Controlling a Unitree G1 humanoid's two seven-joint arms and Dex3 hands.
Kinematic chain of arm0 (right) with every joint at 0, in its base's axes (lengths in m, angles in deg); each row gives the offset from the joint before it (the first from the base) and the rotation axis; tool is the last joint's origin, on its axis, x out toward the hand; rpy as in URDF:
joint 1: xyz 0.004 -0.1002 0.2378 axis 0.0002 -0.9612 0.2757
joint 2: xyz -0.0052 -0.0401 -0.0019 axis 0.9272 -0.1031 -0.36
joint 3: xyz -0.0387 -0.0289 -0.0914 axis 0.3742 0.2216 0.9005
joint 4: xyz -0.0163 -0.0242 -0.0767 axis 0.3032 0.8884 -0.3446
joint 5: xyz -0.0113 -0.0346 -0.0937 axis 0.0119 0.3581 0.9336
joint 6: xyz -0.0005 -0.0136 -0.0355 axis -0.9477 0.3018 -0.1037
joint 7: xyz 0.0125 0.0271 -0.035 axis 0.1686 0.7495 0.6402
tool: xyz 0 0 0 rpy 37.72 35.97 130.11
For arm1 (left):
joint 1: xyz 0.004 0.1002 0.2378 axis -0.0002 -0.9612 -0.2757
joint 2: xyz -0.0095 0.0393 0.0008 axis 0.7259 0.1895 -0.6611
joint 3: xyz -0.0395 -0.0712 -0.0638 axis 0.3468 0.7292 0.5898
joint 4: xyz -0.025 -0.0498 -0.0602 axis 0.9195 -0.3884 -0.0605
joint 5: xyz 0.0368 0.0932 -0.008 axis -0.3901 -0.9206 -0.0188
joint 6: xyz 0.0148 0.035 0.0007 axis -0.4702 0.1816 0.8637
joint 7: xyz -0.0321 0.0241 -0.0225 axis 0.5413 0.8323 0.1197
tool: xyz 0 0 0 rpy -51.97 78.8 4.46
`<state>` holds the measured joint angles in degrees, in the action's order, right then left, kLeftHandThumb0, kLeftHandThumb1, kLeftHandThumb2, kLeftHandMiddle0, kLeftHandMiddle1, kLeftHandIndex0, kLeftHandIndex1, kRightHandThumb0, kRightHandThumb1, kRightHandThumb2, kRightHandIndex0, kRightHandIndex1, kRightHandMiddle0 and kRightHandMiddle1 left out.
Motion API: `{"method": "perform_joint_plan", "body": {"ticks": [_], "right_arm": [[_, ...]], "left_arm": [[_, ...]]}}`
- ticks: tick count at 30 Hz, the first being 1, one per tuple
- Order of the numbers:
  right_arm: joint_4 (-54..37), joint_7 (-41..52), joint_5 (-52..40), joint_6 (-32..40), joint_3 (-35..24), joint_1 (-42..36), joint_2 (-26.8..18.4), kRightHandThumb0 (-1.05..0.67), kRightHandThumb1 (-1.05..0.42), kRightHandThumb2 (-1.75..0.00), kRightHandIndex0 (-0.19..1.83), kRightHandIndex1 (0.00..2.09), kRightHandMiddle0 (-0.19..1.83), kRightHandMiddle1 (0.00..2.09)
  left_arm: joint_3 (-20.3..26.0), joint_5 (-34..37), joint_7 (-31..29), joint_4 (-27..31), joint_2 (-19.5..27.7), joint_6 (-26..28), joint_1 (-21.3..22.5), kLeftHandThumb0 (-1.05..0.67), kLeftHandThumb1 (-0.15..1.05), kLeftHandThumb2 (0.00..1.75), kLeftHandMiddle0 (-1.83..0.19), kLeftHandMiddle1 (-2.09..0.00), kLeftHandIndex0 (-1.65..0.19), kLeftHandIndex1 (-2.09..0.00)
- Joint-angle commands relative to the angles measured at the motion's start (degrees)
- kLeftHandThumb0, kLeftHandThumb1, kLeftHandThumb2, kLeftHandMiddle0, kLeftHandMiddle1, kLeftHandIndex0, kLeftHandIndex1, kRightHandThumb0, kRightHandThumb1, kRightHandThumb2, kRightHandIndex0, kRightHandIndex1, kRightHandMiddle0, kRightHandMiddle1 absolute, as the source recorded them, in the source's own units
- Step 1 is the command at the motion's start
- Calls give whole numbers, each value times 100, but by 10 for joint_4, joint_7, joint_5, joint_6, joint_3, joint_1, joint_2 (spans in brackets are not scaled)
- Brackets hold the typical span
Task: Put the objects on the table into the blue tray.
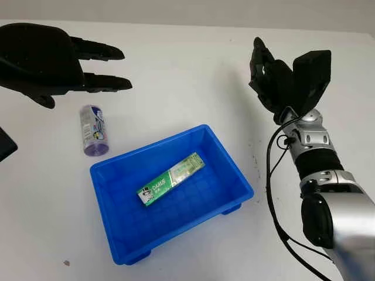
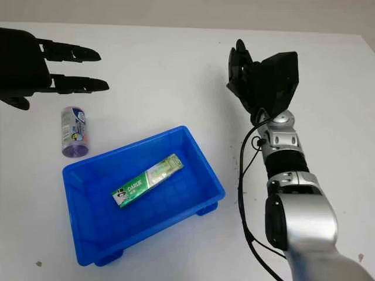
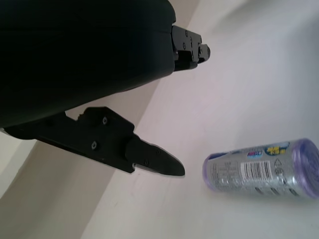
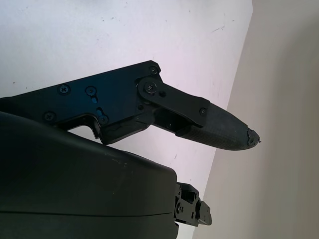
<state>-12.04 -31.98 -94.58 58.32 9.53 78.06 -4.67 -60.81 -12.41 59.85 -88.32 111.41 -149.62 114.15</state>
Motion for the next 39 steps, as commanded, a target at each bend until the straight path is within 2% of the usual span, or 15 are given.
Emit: {"method": "perform_joint_plan", "body": {"ticks": [1, 4, 8, 11, 19, 23, 26, 34, 35, 37, 39], "right_arm": [[4, 1, -1, -6, -3, 7, 0, -77, -105, -82, -19, 0, -19, 0], [5, 0, -2, -4, -4, 6, 0, -76, -105, -83, -19, 0, -19, 0], [3, -3, 2, -4, -2, 4, -2, -75, -105, -83, -19, 0, -19, 0], [1, -3, 2, -4, -2, 2, -3, -74, -105, -82, -19, 0, -19, 0], [-6, -5, 0, 2, -4, -1, -5, -74, -105, -82, -19, 0, -19, 0], [-6, -4, 5, -3, 0, -2, -7, -73, -105, -83, -19, 0, -19, 0], [-7, -3, 5, -5, -1, -3, -8, -73, -105, -82, -19, 0, -19, 0], [-15, 1, -4, 5, -9, -9, -11, -72, -105, -82, -19, 0, -19, 0], [-17, 2, -4, 6, -9, -10, -11, -72, -105, -82, -19, 0, -19, 0], [-21, 6, -5, 9, -9, -12, -12, -72, -105, -82, -19, 0, -19, 0], [-25, 7, -6, 12, -11, -13, -11, -72, -105, -82, -19, 0, -19, 0]], "left_arm": [[-15, -17, 19, -4, 10, -4, 11, 2, 105, 21, 9, -4, 4, -4], [-26, -22, 43, -18, 3, 3, -7, -3, 105, 16, 7, -5, 1, -5], [-39, -14, 64, -43, -9, 13, -29, -1, 105, 25, 6, -6, 0, -6], [-48, -17, 74, -49, -18, 26, -40, -9, 105, 21, 6, -6, -1, -6], [-66, 4, 65, -67, -32, 30, -61, -19, 104, 11, 4, -5, 0, -5], [-70, 24, 65, -85, -41, 33, -79, -42, 93, 4, 1, -6, -2, -6], [-74, 32, 60, -89, -47, 41, -94, -46, 92, 5, -1, -7, -3, -6], [-89, 28, 79, -97, -57, 56, -124, -36, 96, 7, -6, -8, -9, -10], [-93, 17, 96, -95, -57, 58, -126, -32, 98, 7, -7, -8, -11, -11], [-113, -29, 141, -81, -52, 66, -121, -7, 103, 21, -13, -10, -15, -14], [-136, -79, 198, -74, -49, 76, -113, 3, 103, 28, -20, -14, -20, -18]]}}
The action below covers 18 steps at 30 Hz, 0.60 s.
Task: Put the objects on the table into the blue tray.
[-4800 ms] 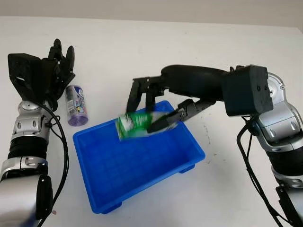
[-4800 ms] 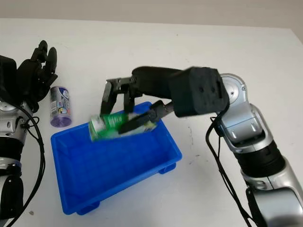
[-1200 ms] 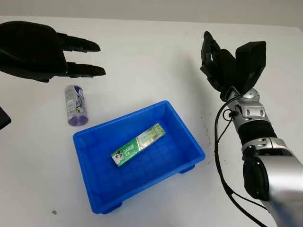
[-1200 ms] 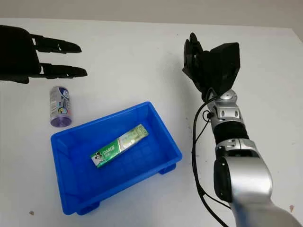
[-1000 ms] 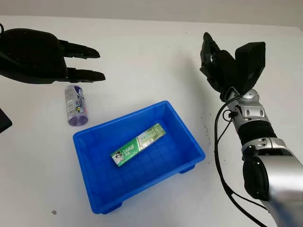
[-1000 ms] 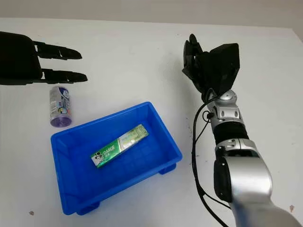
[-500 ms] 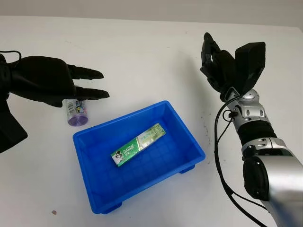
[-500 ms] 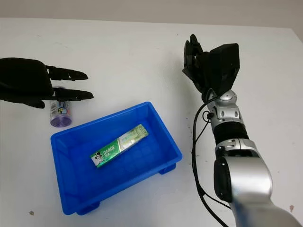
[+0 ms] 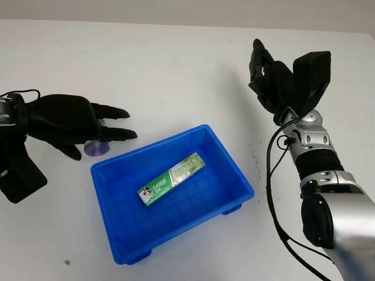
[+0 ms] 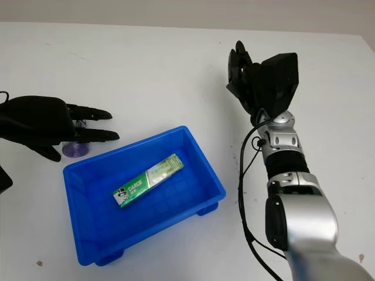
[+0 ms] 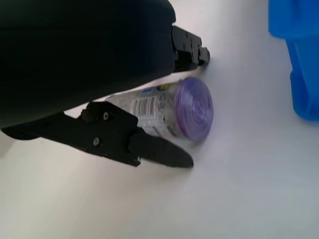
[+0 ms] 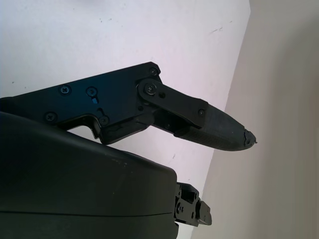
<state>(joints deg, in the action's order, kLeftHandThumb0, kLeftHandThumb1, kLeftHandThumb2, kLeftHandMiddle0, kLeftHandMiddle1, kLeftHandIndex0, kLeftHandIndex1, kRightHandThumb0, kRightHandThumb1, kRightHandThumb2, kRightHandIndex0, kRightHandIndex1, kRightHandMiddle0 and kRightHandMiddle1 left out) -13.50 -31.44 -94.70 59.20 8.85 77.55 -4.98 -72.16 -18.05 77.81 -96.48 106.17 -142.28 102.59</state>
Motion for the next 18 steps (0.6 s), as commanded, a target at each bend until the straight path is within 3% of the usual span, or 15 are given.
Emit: {"method": "perform_joint_plan", "body": {"ticks": [1, 4, 8, 9, 10, 11, 12, 13, 14, 16, 18], "right_arm": [[-12, 1, -5, 5, -5, -8, -8, -72, -105, -82, -19, 0, -19, 0], [-15, 0, -3, 6, -5, -10, -6, -71, -105, -82, -19, 0, -19, 0], [-13, 10, -8, 8, -8, -11, -6, -73, -105, -83, -19, 0, -19, 0], [-14, 14, -10, 9, -10, -11, -6, -73, -105, -82, -19, 0, -19, 0], [-14, 16, -12, 10, -11, -12, -6, -73, -105, -83, -19, 0, -19, 0], [-15, 16, -13, 11, -11, -12, -6, -74, -105, -82, -19, 0, -19, 0], [-16, 17, -13, 10, -11, -13, -6, -74, -105, -82, -19, 0, -19, 0], [-16, 18, -14, 9, -11, -14, -6, -74, -105, -82, -19, 0, -19, 0], [-17, 18, -14, 9, -11, -14, -6, -74, -105, -82, -19, 0, -19, 0], [-17, 18, -14, 10, -10, -15, -6, -74, -105, -82, -19, 0, -19, 0], [-17, 18, -14, 12, -9, -14, -7, -74, -105, -82, -19, 0, -19, 0]], "left_arm": [[-38, -55, 62, 11, 6, 12, 8, 3, 102, 25, -26, -19, -24, -24], [-92, -148, 191, -11, 9, 59, 27, -6, 104, 10, -32, -45, -14, -74], [-153, -213, 293, -85, -10, 108, 66, -10, 105, 10, -36, -74, -15, -103], [-169, -230, 328, -100, -14, 126, 74, -13, 105, 10, -34, -95, -17, -113], [-170, -222, 342, -122, -20, 131, 78, -17, 105, 15, -31, -149, -17, -146], [-177, -223, 356, -137, -24, 138, 84, -19, 105, 25, -37, -178, -10, -177], [-178, -214, 362, -154, -28, 139, 88, -21, 105, 28, -46, -194, -6, -192], [-185, -214, 379, -165, -31, 146, 92, -23, 105, 31, -57, -201, -9, -201], [-196, -220, 398, -173, -33, 157, 97, -23, 105, 33, -73, -206, -25, -206], [-211, -224, 423, -187, -36, 176, 104, -22, 105, 38, -84, -209, -42, -209], [-220, -219, 442, -197, -40, 184, 109, -21, 105, 43, -88, -209, -45, -209]]}}
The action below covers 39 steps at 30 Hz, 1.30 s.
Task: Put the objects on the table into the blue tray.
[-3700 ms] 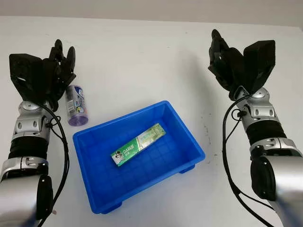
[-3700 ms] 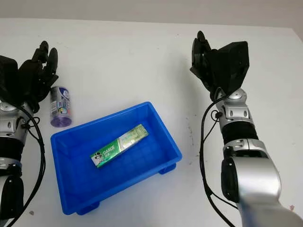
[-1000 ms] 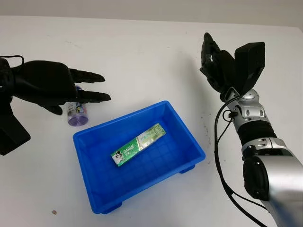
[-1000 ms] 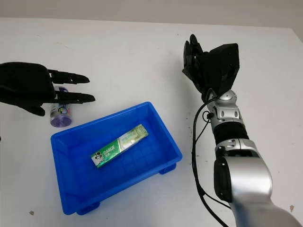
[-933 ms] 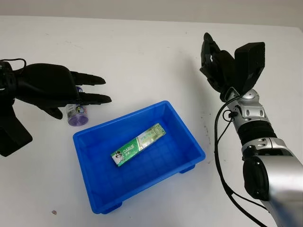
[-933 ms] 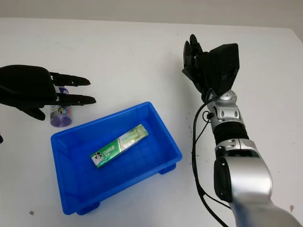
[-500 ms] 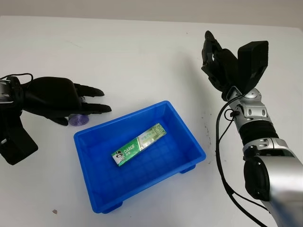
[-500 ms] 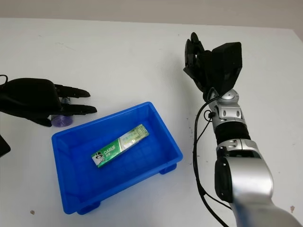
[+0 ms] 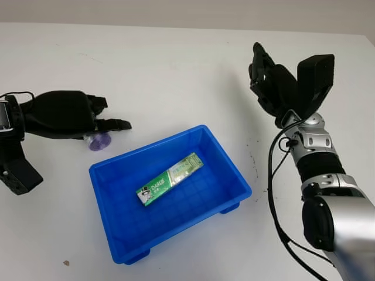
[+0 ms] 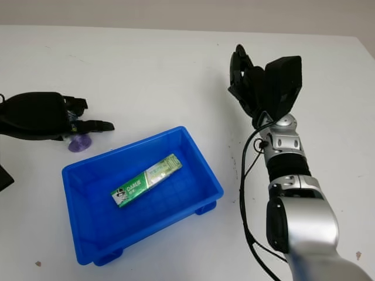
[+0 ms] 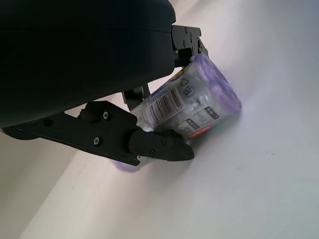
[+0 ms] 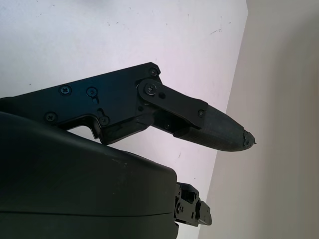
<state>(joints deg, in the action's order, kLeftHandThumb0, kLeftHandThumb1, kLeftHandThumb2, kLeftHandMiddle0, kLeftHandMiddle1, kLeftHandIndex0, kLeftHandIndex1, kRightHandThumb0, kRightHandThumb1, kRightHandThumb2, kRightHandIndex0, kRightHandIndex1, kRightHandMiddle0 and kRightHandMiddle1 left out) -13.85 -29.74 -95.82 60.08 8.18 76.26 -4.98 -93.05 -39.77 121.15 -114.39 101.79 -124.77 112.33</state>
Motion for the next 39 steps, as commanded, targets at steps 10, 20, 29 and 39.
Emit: {"method": "perform_joint_plan", "body": {"ticks": [10, 20, 29, 39], "right_arm": [[-7, 6, -5, 7, -3, 5, -4, -71, -105, -80, -19, 0, -19, 0], [-3, -2, -4, 3, -1, 9, -1, -68, -105, -81, -19, 0, -19, 0], [-1, 1, -2, 2, 1, 12, -4, -67, -105, -81, -19, 0, -19, 0], [-1, -1, -2, 5, 4, 15, 2, -68, -105, -79, -19, 0, -19, 0]], "left_arm": [[-33, 22, 4, -25, -1, 27, 48, -15, 105, 21, -46, -209, -17, -209], [-18, 51, -1, -17, -8, 100, 75, -48, 105, 45, -75, -209, -33, -209], [155, 293, -135, 49, -9, 55, 81, -45, 105, 43, -79, -209, -46, -209], [367, 893, -752, 430, -28, 254, -104, -47, 105, 52, -74, -209, -23, -209]]}}
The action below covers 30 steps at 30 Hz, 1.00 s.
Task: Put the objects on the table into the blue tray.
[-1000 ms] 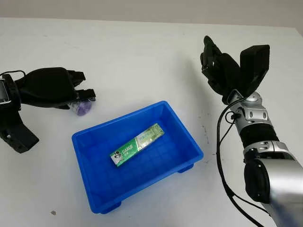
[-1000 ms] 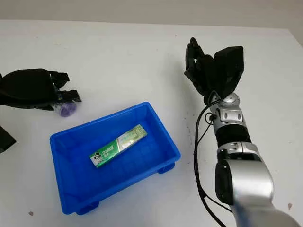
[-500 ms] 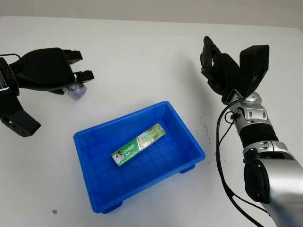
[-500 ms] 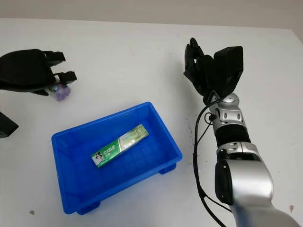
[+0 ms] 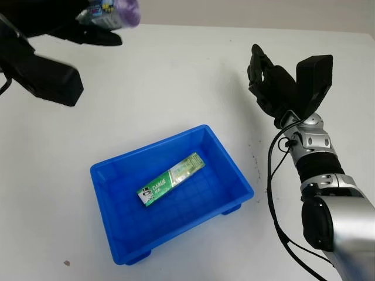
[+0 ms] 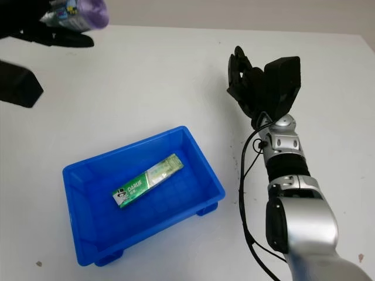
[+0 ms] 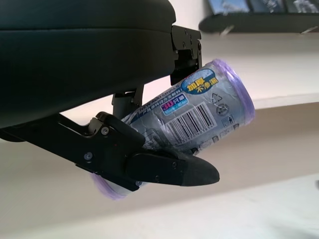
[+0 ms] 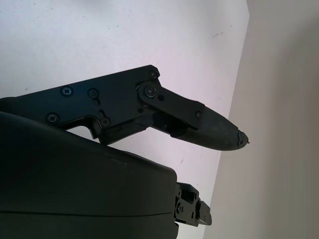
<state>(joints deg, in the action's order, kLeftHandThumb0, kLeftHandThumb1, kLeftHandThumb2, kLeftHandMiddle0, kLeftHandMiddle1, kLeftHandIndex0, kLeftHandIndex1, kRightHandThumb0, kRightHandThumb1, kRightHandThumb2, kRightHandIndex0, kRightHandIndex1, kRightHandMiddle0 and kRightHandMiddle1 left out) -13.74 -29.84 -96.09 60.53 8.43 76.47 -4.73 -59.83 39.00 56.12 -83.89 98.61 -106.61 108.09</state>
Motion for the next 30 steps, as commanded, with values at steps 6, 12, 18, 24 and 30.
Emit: {"method": "perform_joint_plan", "body": {"ticks": [6, 12, 18, 24, 30], "right_arm": [[-1, -3, 1, 3, 2, 14, 4, -70, -105, -78, -19, 0, -19, 0], [3, -7, 4, -5, 3, 14, 8, -72, -105, -77, -19, 0, -19, 0], [9, -11, 7, -5, 4, 17, 11, -73, -105, -76, -19, 0, -19, 0], [5, -10, 6, 3, 3, 16, 11, -72, -105, -75, -19, 0, -19, 0], [2, -5, 6, -1, 3, 12, 9, -71, -105, -76, -19, 0, -19, 0]], "left_arm": [[76, 278, -245, 421, 27, 397, -153, -43, 105, 55, -96, -209, -45, -209], [89, 358, -342, 553, 63, 669, -129, -38, 105, 56, -113, -209, -57, -209], [62, 389, -402, 589, 60, 816, -109, -41, 105, 58, -113, -209, -66, -209], [5, 380, -416, 608, 45, 916, -83, -38, 105, 56, -79, -209, -10, -205], [-32, 369, -434, 606, 44, 937, -52, -65, 105, 47, -4, -28, 14, -27]]}}
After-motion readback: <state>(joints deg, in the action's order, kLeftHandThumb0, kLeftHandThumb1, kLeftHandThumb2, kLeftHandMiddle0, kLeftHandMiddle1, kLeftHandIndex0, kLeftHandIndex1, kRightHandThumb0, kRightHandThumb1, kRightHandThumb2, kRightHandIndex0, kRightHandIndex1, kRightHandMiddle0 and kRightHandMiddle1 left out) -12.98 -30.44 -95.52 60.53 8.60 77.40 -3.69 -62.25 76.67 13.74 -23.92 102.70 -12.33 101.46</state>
